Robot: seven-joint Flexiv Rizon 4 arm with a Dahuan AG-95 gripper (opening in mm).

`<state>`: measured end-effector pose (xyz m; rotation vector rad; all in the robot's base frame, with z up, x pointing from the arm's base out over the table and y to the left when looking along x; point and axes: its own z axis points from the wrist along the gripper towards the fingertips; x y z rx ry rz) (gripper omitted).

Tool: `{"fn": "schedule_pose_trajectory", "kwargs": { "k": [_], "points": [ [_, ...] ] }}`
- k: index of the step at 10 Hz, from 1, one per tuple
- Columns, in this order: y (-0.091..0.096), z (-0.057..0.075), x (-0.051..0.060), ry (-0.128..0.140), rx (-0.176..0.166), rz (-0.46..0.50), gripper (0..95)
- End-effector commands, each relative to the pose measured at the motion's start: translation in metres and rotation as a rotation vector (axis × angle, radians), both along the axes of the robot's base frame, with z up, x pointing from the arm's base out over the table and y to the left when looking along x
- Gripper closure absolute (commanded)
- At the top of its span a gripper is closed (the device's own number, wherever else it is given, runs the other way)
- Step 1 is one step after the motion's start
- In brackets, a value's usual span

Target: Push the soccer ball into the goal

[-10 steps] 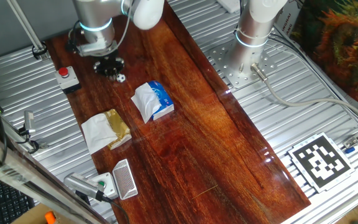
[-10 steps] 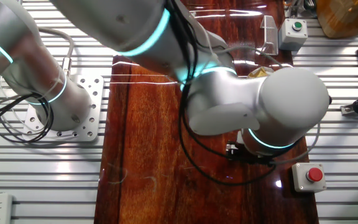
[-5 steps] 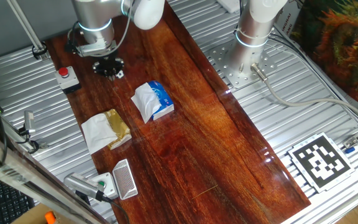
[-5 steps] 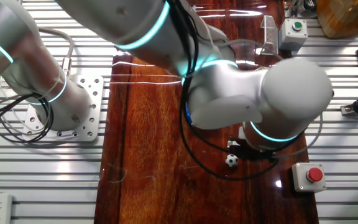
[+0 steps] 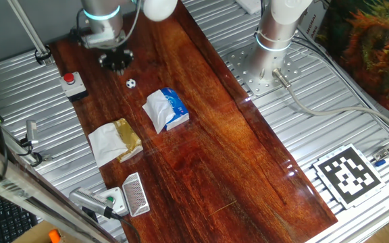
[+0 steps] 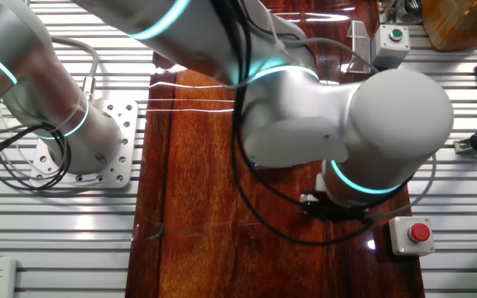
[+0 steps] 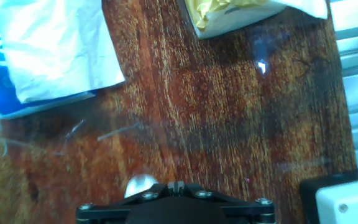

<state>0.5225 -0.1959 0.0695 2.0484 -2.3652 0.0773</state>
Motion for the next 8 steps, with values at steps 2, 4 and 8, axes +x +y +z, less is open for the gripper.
{"fn": "schedule_pose_trajectory", "kwargs": {
  "k": [2,4,8],
  "points": [
    [0.000,-0.019,-0.011,-0.016,-0.004,0.005,95.0],
    [-0.002,-0.028,-0.016,-0.026,-0.010,0.007,95.0],
    [0.000,-0.047,-0.016,-0.039,-0.004,-0.008,95.0]
  ]
}}
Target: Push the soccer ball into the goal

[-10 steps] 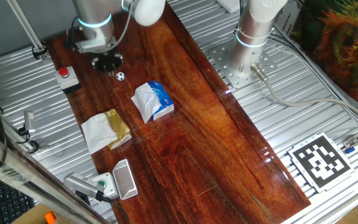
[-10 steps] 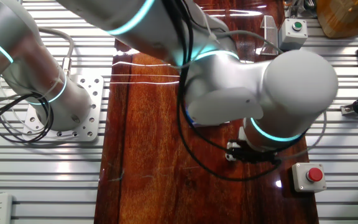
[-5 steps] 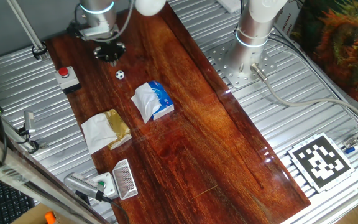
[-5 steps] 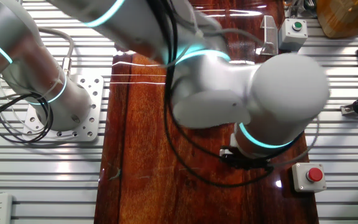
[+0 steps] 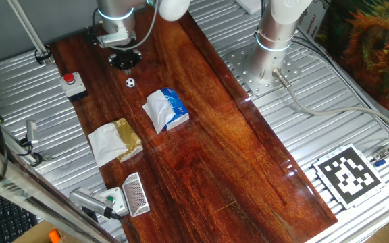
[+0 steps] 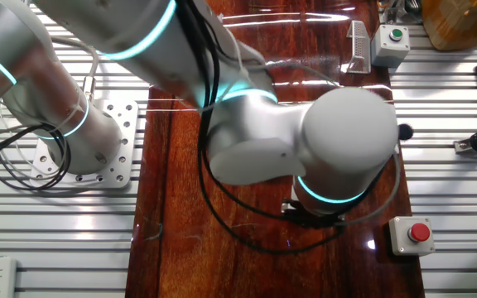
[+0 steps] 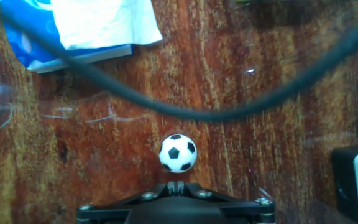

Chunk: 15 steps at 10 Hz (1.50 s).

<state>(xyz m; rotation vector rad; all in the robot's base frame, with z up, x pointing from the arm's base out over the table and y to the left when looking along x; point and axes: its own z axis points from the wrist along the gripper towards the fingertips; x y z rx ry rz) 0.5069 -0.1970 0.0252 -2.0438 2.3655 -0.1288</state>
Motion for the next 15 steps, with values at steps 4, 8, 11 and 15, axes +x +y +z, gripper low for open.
{"fn": "schedule_pose_trajectory", "kwargs": {
  "k": [4,8,11,15],
  "points": [
    [0.008,-0.012,0.007,-0.001,0.015,-0.016,95.0],
    [0.015,-0.013,0.018,0.007,0.025,-0.018,95.0],
    [0.017,-0.011,0.018,0.012,0.033,-0.028,95.0],
    [0.019,-0.008,0.012,0.016,0.034,-0.035,95.0]
  ]
}}
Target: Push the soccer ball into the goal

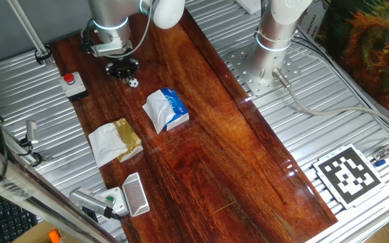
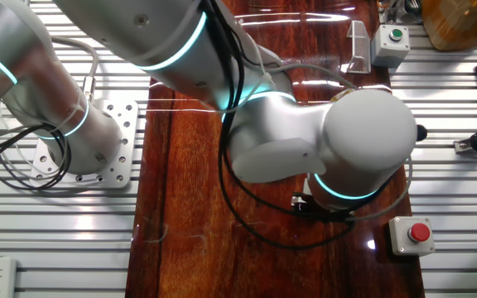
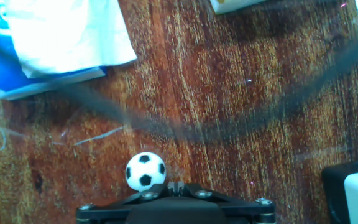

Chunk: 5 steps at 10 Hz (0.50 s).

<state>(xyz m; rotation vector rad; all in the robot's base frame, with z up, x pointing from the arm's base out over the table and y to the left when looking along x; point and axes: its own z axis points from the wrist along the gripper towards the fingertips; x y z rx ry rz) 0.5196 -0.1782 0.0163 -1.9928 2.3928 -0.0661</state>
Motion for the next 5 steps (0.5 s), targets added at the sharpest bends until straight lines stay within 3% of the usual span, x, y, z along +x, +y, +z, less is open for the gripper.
{"fn": "schedule_pose_trajectory", "kwargs": {
  "k": [1,5],
  "points": [
    [0.000,0.003,-0.002,-0.001,-0.016,0.016,95.0],
    [-0.006,0.027,-0.004,-0.020,-0.078,0.119,95.0]
  ]
}}
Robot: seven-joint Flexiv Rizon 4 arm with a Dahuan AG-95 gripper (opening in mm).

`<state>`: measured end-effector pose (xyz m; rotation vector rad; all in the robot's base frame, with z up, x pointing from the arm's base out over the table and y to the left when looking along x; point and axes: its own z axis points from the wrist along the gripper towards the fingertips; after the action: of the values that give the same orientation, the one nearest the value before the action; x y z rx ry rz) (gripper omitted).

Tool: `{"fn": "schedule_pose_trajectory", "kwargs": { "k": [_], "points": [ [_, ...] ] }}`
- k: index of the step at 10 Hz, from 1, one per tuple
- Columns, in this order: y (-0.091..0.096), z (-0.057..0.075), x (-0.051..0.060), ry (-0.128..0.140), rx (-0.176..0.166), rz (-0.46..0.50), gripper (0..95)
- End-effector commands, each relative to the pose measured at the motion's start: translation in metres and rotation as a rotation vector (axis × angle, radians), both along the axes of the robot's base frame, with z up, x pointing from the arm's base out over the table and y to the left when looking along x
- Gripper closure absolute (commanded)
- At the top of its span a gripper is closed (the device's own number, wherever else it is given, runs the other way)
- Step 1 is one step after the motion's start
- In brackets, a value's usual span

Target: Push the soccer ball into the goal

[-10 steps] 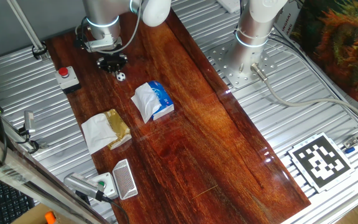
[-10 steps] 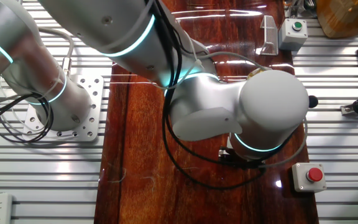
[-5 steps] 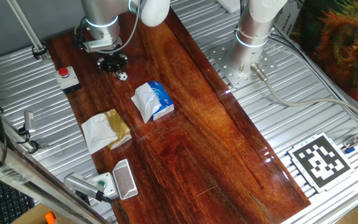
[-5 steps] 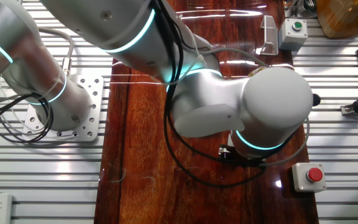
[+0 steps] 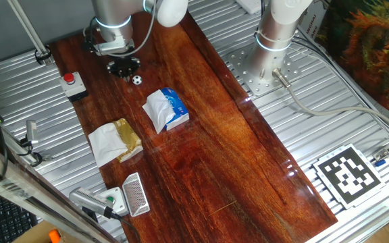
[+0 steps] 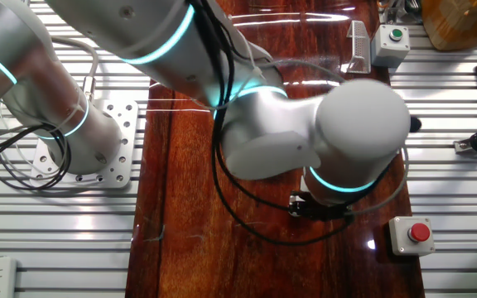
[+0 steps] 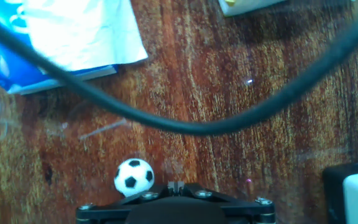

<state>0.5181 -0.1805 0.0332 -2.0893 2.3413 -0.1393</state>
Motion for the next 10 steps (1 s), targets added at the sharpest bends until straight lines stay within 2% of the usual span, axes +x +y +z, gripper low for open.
{"fn": "schedule_pose_trajectory", "kwargs": {
  "k": [1,4,8,10],
  "points": [
    [-0.009,0.014,-0.006,-0.016,-0.030,0.075,95.0],
    [-0.015,0.018,-0.012,-0.020,-0.032,0.099,95.0],
    [-0.014,0.005,-0.033,-0.038,-0.026,0.077,95.0],
    [-0.013,0.003,-0.033,-0.043,-0.024,0.070,95.0]
  ]
}}
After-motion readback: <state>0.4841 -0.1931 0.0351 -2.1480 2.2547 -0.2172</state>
